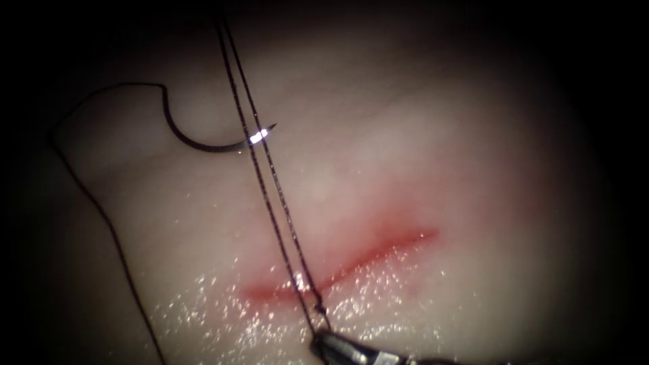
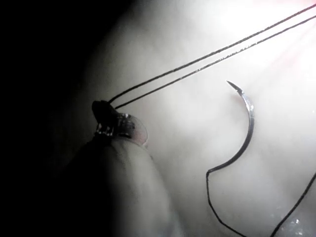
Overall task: Wound Closure
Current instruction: Loop the right end-effector with suture in a clockwise fasion.
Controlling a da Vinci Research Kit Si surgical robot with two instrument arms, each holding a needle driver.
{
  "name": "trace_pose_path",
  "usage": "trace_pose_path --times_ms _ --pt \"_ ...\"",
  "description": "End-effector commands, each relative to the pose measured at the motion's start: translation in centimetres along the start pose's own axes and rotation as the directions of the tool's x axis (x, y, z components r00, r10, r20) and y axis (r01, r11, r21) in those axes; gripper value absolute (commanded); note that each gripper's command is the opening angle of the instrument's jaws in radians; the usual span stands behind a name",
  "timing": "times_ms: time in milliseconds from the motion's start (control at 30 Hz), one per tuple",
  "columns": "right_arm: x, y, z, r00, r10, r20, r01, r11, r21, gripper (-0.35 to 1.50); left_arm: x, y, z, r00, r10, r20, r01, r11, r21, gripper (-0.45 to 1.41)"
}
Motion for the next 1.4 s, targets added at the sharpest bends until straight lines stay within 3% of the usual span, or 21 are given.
trace_pose_path --times_ms 33,133,367,767,1100,1333,1400 --pt "-0.17 -0.09 0.11 1.000 0.005 -0.001 -0.005 1.000 -0.003 -0.35 0.00 -0.02 0.09 1.000 -0.002 -0.002 0.002 1.000 0.013 -0.45" --pt "-0.32 -0.12 0.22 1.000 0.015 0.008 -0.015 1.000 -0.010 -0.35 0.00 -0.10 0.15 1.000 -0.001 0.003 0.001 0.999 0.032 -0.45" --pt "-0.33 -0.05 0.42 0.999 0.046 0.019 -0.046 0.999 -0.008 -0.35 0.00 -0.21 0.23 1.000 -0.001 0.011 0.000 0.998 0.058 -0.45" --pt "-0.46 -0.21 0.21 0.994 0.068 0.085 -0.070 0.997 0.027 -0.35 -0.03 -0.28 0.26 1.000 0.021 0.017 -0.022 0.998 0.064 -0.45" --pt "-0.53 -0.27 0.19 0.991 0.056 0.120 -0.061 0.997 0.041 -0.35 -0.07 -0.37 0.28 1.000 0.029 0.010 -0.029 0.997 0.071 -0.45" --pt "-0.46 -0.24 0.22 0.994 0.073 0.087 -0.076 0.997 0.029 -0.35 -0.04 -0.32 0.24 0.999 0.030 0.012 -0.031 0.997 0.077 -0.45" --pt "-0.40 -0.20 0.25 0.994 0.083 0.068 -0.084 0.996 0.009 -0.25 0.00 -0.26 0.22 0.999 0.036 -0.005 -0.035 0.996 0.082 -0.45"
